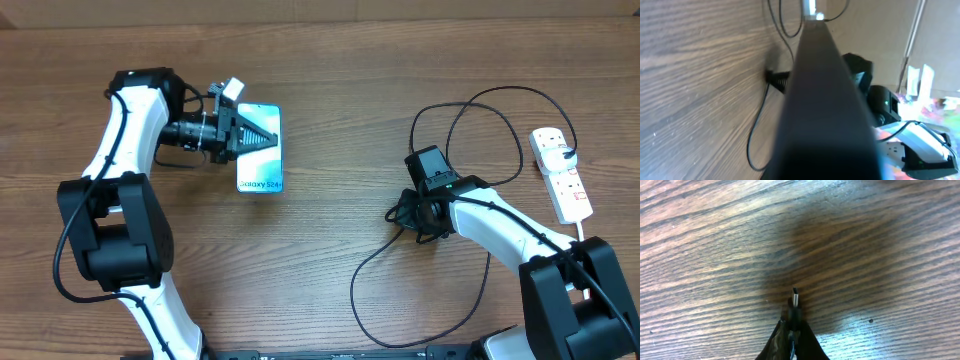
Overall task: Plug charger to phone and switch on socket
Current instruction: 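Raise the connector with the right gripper toward the phone's bottom edge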
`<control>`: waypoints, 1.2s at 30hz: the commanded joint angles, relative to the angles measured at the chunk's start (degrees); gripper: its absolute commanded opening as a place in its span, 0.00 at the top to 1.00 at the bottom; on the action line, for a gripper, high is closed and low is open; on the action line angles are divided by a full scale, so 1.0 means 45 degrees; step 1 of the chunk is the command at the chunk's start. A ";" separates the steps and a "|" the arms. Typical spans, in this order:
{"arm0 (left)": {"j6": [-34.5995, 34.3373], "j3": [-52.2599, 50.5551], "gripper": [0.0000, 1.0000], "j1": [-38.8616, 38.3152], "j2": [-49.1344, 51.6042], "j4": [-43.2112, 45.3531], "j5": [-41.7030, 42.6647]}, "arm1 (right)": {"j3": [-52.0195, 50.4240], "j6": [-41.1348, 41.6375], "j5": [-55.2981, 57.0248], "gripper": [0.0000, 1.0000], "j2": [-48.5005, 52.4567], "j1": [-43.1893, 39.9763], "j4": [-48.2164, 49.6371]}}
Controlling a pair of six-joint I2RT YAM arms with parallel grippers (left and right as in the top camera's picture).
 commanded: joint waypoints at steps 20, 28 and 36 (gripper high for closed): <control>0.2448 0.0117 0.95 -0.1078 -0.0364 -0.0194 0.4974 | 0.0306 -0.6426 -1.5499 0.96 -0.0670 -0.0204 0.1715; 0.2458 0.0117 0.96 -0.1428 -0.0364 -0.0228 0.4974 | 0.0306 -0.6037 -1.7053 0.96 -0.0690 0.0010 0.2380; 0.1749 0.0117 0.96 -0.1418 -0.0364 -0.0223 0.4969 | 0.0306 -0.4027 -1.7073 0.96 -0.0714 0.0010 0.4197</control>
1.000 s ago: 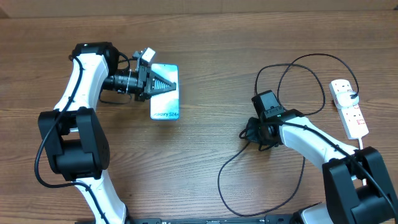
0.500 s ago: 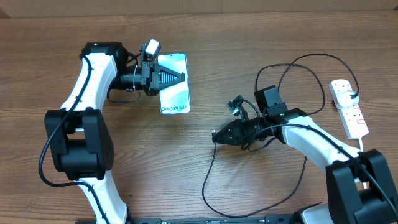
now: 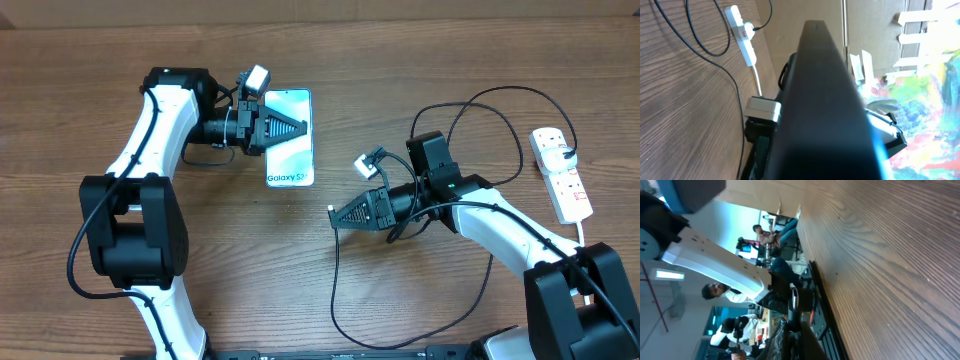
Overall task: Plug charger to phone and switch on socket
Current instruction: 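Raise the connector with the right gripper toward the phone's bottom edge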
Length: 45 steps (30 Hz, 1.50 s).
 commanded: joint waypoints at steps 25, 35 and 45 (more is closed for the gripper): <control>-0.0918 0.0117 0.96 0.0000 -0.0359 0.0248 0.0763 | 0.0131 0.6397 0.1496 0.96 -0.1399 0.1977 0.6334; -0.1496 0.0117 0.95 0.0049 -0.0364 0.0403 0.0763 | 0.0126 0.6392 0.2647 0.96 -0.1394 0.2312 0.6494; -0.1588 0.0117 0.96 0.0049 -0.0364 0.0481 0.0763 | 0.0126 0.6392 0.3113 0.96 -0.1394 0.2312 0.6999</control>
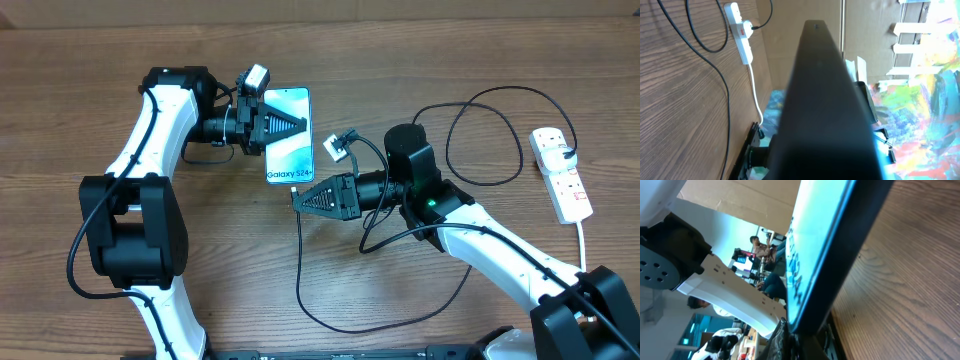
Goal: Plug charger to phone and switch on socket
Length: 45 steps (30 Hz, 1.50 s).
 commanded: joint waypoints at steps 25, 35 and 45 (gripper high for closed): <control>-0.0471 0.0117 0.95 -0.0010 -0.0364 0.0607 0.0597 | 0.0126 0.0053 0.0146 0.96 -0.0291 0.0049 0.0311; -0.0515 0.0117 0.96 -0.0019 -0.0364 0.0486 0.0597 | 0.0126 0.0058 0.0525 0.96 -0.0291 0.0049 0.0301; -0.0505 0.0117 0.95 -0.0117 -0.0364 0.0219 0.0597 | 0.0126 0.0058 0.0529 0.96 -0.0291 0.0049 0.0301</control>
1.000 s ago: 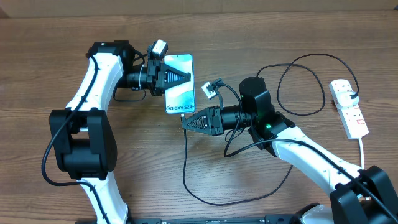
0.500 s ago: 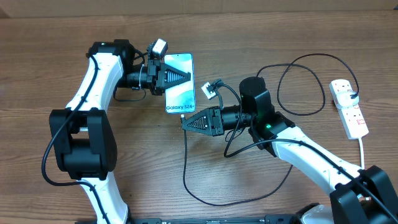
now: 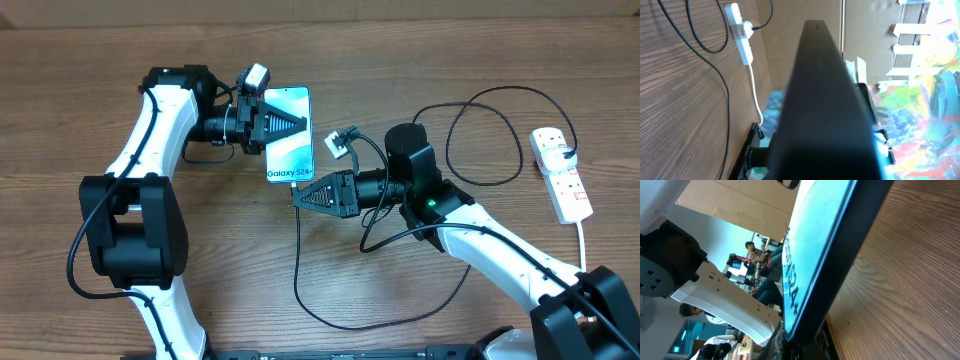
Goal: Plug charger to phone and switch on socket
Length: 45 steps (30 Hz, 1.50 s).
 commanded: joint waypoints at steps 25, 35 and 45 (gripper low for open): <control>-0.0165 0.0117 0.95 -0.0180 -0.0364 0.0423 0.0578 | 0.0126 0.0670 -0.0015 0.96 -0.0291 0.0049 0.0107; -0.0593 0.0117 0.95 -0.0189 -0.0364 0.0393 0.0588 | 0.0126 0.0675 -0.0005 0.96 -0.0291 0.0049 0.0102; -0.0690 0.0117 0.96 -0.0204 -0.0364 0.0457 0.0481 | 0.0126 0.0738 -0.0010 0.96 -0.0291 0.0049 0.0107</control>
